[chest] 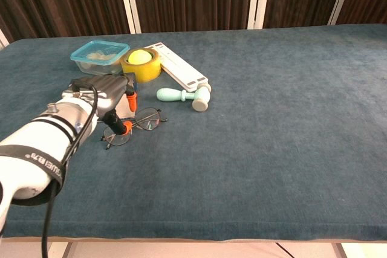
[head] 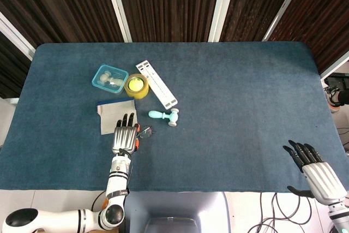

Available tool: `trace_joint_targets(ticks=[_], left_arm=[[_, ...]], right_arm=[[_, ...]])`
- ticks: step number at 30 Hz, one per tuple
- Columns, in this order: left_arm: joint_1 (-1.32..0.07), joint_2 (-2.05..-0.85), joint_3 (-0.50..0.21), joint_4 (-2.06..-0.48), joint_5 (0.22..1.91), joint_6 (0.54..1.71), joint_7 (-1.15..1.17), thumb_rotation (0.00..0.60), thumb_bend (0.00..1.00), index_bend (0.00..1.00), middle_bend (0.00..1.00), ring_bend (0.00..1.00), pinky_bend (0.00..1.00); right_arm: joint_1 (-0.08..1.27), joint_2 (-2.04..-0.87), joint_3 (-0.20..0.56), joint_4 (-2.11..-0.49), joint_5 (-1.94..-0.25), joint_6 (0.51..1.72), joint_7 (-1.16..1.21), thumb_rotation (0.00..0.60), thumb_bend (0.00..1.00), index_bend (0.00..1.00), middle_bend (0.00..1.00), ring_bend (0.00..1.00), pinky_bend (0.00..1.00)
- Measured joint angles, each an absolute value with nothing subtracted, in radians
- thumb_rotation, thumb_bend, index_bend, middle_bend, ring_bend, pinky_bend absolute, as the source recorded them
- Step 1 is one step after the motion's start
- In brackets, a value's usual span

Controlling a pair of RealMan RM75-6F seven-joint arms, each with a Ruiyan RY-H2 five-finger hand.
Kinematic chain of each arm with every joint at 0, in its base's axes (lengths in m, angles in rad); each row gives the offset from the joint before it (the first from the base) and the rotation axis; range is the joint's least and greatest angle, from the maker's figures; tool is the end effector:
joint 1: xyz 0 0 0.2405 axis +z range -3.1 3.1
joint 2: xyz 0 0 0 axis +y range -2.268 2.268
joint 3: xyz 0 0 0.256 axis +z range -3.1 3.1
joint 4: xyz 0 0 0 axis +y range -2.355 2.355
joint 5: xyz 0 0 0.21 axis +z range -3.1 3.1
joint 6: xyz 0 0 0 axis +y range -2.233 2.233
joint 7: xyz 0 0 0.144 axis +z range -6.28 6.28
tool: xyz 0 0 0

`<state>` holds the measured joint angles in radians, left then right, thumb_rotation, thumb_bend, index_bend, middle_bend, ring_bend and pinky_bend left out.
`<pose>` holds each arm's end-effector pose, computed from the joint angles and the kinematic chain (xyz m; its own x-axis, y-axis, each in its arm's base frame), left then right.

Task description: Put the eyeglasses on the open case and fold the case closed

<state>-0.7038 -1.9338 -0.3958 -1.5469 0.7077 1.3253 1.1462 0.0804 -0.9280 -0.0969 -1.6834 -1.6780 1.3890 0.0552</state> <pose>-0.0965 0.3144 -0.0665 0.5546 0.2502 0.7936 0.8253 -0.0438 -0.5629 -0.3082 -0.1428 0.1726 0.4734 -0.2413 0.8472 -0.8806 -0.1517 0.4489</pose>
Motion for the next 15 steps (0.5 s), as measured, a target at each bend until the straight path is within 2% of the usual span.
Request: trace_joint_targets(ticks=[6,15], left_arm=[[-0.753,-1.961,-0.418,-1.505,0.648,1.353,1.177,0.6,0.34,0.39,0.09,0.03,0.17],[-0.781,-1.972,-0.431,-1.482,0.567,1.354,1.181,0.6,0.32,0.36,0.03,0.0,0.16]], right_arm=[[0.079,-0.92,-0.097,-1.681,-1.679,1.395,0.075,0.6,0.25,0.0,0.0,0.0,0.0],[0.078,-0.911,-0.095,-1.677,-1.679,1.403,0.101,0.6,0.25,0.0,0.0,0.0,0.0]])
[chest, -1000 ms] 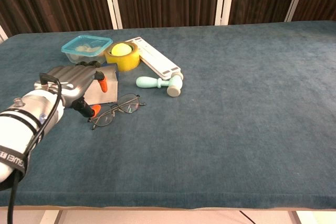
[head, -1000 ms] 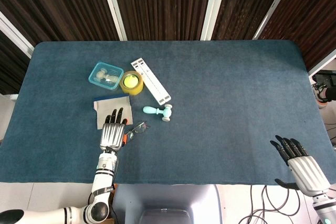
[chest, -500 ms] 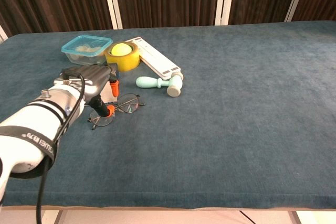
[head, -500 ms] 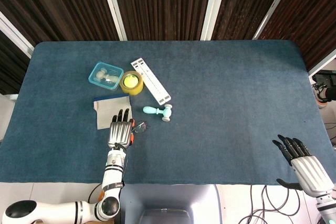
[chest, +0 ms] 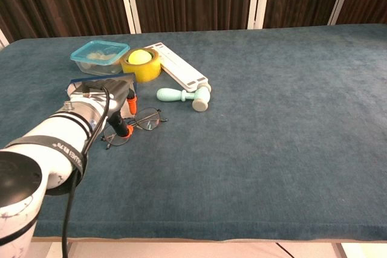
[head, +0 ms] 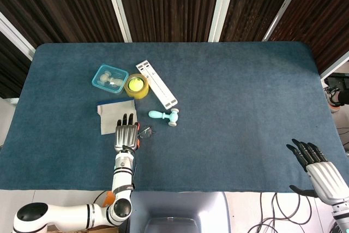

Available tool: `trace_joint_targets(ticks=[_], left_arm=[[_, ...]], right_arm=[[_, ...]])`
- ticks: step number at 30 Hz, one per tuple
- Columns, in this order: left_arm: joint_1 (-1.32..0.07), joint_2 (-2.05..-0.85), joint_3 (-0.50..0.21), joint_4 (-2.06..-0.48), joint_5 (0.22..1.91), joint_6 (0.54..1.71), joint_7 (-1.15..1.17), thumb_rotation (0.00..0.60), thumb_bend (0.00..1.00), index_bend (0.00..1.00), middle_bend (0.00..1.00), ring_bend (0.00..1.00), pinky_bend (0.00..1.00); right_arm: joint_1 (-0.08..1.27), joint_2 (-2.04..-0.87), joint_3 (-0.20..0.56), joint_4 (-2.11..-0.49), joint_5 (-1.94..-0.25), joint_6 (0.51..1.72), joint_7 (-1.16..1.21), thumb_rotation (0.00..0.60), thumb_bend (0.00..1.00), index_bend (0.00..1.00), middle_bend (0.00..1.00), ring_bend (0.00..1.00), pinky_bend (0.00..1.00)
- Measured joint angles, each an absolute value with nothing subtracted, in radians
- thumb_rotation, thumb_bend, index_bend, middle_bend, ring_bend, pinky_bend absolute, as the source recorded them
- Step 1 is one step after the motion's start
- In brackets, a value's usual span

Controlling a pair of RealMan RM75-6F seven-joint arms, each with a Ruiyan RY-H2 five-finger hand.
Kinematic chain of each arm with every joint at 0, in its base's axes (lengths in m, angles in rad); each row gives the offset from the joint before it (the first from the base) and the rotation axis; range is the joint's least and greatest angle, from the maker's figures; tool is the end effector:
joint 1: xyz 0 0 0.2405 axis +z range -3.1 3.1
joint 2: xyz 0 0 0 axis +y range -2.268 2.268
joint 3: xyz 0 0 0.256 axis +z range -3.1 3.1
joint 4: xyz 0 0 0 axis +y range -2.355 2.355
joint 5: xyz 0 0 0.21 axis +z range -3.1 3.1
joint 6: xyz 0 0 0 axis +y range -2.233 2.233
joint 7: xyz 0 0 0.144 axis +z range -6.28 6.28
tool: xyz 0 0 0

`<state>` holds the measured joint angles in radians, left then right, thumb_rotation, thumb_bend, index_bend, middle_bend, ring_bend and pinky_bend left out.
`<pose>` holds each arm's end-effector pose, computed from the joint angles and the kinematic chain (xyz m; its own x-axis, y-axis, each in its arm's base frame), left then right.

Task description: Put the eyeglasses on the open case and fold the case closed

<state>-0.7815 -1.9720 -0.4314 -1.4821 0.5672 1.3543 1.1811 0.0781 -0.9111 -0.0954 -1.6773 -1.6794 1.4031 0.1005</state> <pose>-0.0935 0.3246 -0.0768 0.5507 0.3127 0.7739 0.8112 0.0180 -0.5845 -0.3095 -0.1431 0.1804 0.4524 -0.2327 0.8609 -0.8915 -0.1414 0.4303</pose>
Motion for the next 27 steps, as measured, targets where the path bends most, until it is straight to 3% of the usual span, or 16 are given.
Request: trace_joint_targets(ticks=[20,27], left_arm=[[-0.841,-1.954,-0.415,-1.535,0.456,1.343,1.162,0.6,0.32,0.41,0.05,0.0,0.16],[-0.853,-1.945,-0.382,-1.548,0.466,1.34,1.137,0.6,0.33,0.5,0.09,0.02,0.16]], right_arm=[[0.072,-0.897,-0.094,-1.671,-1.684,1.422,0.136,0.6,0.25,0.0,0.0,0.0,0.0],[0.072,-0.893,-0.092,-1.669,-1.683,1.425,0.147,0.6,0.25,0.0,0.0,0.0,0.0]])
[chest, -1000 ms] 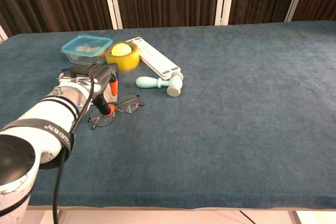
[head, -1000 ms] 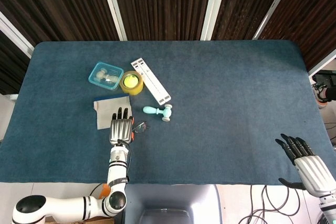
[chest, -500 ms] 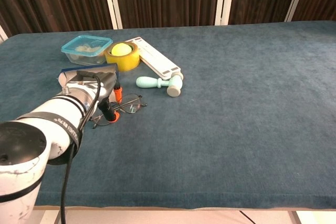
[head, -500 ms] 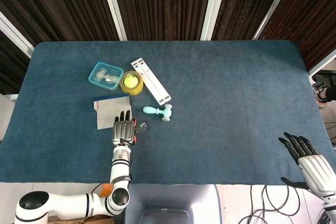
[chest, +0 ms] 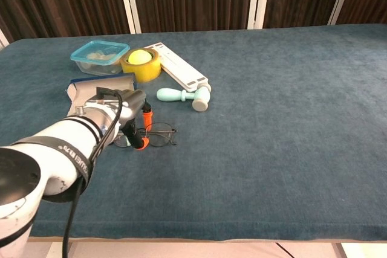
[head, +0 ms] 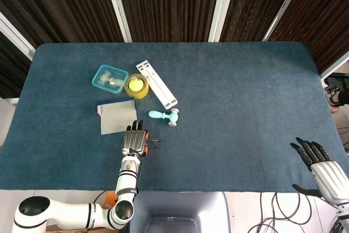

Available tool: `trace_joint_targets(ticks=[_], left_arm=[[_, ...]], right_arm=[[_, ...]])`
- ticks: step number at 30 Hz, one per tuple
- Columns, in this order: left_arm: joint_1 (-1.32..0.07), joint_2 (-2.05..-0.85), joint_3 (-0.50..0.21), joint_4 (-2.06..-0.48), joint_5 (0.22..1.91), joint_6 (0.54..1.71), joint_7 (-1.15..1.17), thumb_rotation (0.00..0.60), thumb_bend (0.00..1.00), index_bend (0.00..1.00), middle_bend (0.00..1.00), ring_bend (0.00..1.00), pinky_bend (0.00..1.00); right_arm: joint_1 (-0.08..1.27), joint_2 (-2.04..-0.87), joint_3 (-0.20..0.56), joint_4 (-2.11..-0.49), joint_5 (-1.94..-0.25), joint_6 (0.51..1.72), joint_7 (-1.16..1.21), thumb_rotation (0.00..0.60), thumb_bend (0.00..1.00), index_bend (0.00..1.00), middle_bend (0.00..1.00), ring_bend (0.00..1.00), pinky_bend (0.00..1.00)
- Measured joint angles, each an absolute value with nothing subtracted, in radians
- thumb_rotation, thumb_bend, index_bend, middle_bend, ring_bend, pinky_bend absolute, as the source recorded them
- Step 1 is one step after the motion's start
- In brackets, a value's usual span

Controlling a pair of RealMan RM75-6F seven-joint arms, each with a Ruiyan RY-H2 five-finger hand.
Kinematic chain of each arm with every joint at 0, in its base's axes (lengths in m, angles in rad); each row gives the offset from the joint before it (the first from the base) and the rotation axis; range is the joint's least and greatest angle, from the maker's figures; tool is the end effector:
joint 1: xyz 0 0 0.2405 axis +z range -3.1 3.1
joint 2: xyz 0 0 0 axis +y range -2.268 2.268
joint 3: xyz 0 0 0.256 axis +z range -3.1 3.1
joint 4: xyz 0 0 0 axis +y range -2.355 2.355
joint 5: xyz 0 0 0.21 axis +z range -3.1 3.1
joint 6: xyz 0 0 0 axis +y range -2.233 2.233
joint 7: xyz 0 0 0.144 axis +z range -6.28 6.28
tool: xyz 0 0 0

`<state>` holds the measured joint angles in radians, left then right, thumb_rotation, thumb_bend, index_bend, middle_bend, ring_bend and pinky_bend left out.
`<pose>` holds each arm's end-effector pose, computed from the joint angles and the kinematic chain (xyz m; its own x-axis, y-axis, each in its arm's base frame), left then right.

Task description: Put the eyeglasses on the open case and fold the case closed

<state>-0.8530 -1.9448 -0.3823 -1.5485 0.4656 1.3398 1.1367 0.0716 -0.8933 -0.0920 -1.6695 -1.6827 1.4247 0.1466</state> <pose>-0.0774 0.3136 -0.0863 0.5198 0.3811 0.7645 0.8385 -0.0561 -0.5421 -0.3106 -0.1426 0.1895 0.4322 -0.2167 0.8754 -0.9014 -0.1317 0.4125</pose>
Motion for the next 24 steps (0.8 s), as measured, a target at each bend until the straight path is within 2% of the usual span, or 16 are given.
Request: trace_joint_targets(ticks=[9,17,24], left_arm=[[-0.87,-1.95,-0.365,-1.512,0.472,1.355,1.125,0.6,0.36,0.56,0.11,0.03,0.16],[-0.874,-1.95,-0.349,-1.488,0.484,1.362,1.11,0.6,0.46,0.61,0.13,0.05,0.16],[-0.869,-1.95,-0.336,-1.465,0.539,1.374,1.071,0.6,0.5,0.65,0.16,0.07,0.15]], right_arm=[[0.072,-0.892,-0.091,-1.668,-1.68,1.421,0.147,0.6,0.25,0.0,0.0,0.0,0.0],[0.073,-0.892,-0.091,-1.671,-1.679,1.418,0.142,0.6,0.25,0.0,0.0,0.0,0.0],[0.072,-0.891,-0.092,-1.67,-1.68,1.418,0.143,0.6,0.25,0.0,0.0,0.0,0.0]])
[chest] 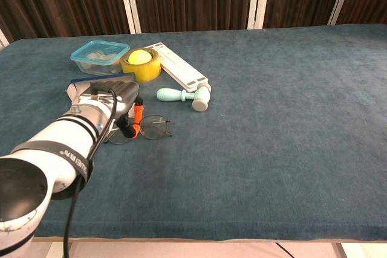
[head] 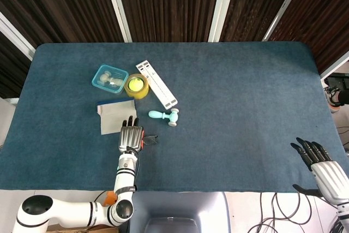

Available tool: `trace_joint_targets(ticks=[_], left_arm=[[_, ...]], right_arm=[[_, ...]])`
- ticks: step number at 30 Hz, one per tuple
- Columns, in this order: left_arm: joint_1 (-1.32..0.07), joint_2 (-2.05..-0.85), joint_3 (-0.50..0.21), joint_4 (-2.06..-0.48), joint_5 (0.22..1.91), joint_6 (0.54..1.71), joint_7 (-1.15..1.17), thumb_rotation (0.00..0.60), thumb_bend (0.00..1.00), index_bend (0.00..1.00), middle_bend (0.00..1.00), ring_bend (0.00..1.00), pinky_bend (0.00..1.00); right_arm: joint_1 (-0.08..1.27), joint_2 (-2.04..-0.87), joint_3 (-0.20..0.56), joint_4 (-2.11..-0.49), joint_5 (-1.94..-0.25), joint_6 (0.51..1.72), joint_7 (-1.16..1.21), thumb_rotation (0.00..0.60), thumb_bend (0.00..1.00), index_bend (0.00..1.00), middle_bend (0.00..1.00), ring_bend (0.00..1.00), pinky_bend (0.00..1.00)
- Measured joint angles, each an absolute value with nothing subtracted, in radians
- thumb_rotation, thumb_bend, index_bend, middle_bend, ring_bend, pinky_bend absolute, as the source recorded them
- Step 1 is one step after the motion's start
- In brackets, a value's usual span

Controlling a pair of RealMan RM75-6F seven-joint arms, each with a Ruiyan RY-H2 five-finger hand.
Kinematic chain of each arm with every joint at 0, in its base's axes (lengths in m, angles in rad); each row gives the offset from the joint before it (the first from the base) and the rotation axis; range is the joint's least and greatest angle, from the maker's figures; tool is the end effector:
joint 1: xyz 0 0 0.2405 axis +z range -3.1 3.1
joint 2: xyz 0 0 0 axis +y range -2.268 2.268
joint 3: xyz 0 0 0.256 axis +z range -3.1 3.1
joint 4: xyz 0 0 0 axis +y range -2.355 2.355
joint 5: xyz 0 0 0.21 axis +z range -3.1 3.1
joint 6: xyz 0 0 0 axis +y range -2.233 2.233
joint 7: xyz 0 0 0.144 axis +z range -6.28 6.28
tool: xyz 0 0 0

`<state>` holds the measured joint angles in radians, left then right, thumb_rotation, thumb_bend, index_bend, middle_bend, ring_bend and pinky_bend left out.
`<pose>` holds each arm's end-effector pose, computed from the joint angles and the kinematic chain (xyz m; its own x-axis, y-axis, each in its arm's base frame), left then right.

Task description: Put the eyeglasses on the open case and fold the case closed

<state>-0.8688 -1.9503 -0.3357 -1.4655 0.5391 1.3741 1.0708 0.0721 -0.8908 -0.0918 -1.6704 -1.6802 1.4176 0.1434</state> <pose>-0.0873 0.3236 -0.0826 0.5602 0.2904 0.7758 0.8163 -0.0347 -0.5765 -0.3113 -0.1426 0.1896 0.4364 -0.2223 0.8719 -0.8995 -0.1293 0.4173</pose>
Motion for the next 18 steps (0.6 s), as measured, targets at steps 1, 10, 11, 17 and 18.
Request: trace_joint_targets(ticks=[1,10,11,17,18], left_arm=[[-0.867,-1.946,-0.333,-1.465,0.548,1.376,1.066,0.6,0.5,0.65,0.16,0.07,0.15],[-0.862,-1.884,-0.348,-1.447,0.594,1.346,1.02,0.6,0.51,0.66,0.15,0.07,0.11],[-0.864,-1.879,-0.351,-1.439,0.598,1.337,1.016,0.6,0.51,0.66,0.15,0.07,0.11],[-0.876,-1.86,-0.365,-1.412,0.609,1.313,1.006,0.6,0.5,0.65,0.14,0.07,0.11],[-0.878,-1.858,-0.37,-1.404,0.608,1.31,1.005,0.6,0.5,0.65,0.14,0.07,0.11]], right_arm=[[0.072,-0.891,-0.092,-1.671,-1.68,1.417,0.143,0.6,0.25,0.0,0.0,0.0,0.0],[0.07,-0.889,-0.088,-1.673,-1.672,1.421,0.146,0.6,0.25,0.0,0.0,0.0,0.0],[0.07,-0.889,-0.087,-1.672,-1.671,1.421,0.146,0.6,0.25,0.0,0.0,0.0,0.0],[0.068,-0.889,-0.085,-1.671,-1.668,1.425,0.146,0.6,0.25,0.0,0.0,0.0,0.0],[0.068,-0.89,-0.084,-1.671,-1.667,1.425,0.144,0.6,0.25,0.0,0.0,0.0,0.0]])
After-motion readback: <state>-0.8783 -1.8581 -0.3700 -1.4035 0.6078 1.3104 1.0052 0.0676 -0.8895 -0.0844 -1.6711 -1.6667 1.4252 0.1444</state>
